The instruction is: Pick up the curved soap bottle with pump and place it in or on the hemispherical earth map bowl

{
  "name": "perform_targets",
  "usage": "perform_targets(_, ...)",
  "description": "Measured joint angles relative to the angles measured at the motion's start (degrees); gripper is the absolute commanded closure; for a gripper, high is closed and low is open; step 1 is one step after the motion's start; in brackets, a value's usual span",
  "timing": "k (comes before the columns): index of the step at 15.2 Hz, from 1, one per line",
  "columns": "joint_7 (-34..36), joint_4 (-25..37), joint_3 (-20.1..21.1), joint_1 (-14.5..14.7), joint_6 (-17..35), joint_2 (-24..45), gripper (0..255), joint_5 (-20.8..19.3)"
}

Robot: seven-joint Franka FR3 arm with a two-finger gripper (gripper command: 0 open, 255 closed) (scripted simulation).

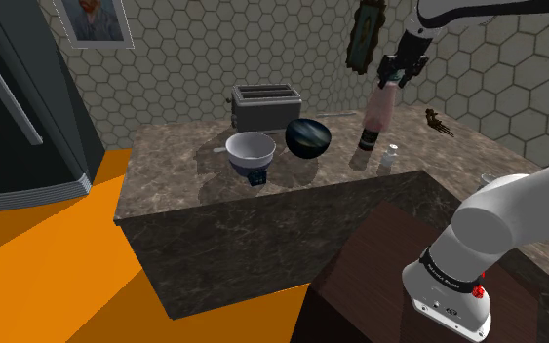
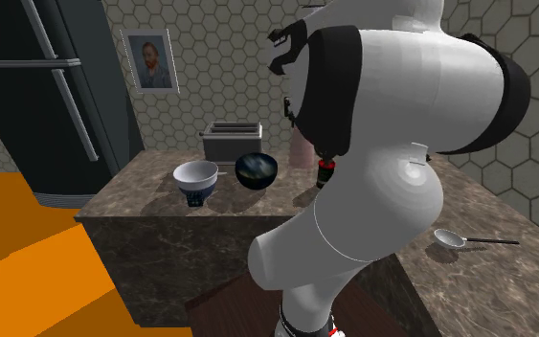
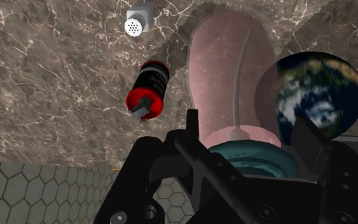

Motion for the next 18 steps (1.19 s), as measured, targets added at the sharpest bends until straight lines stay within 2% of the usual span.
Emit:
perform_targets(4, 0.77, 3.85, 0.78, 0.71, -1.86, 2.11, 255, 0.72)
perform_targets(9, 3.78, 12.8, 2.85, 2.86, -2.81, 10.6, 255, 2.71)
perform_targets(18, 8.08, 34.79, 5.57, 5.69, -7.77, 28.28, 255, 5.65)
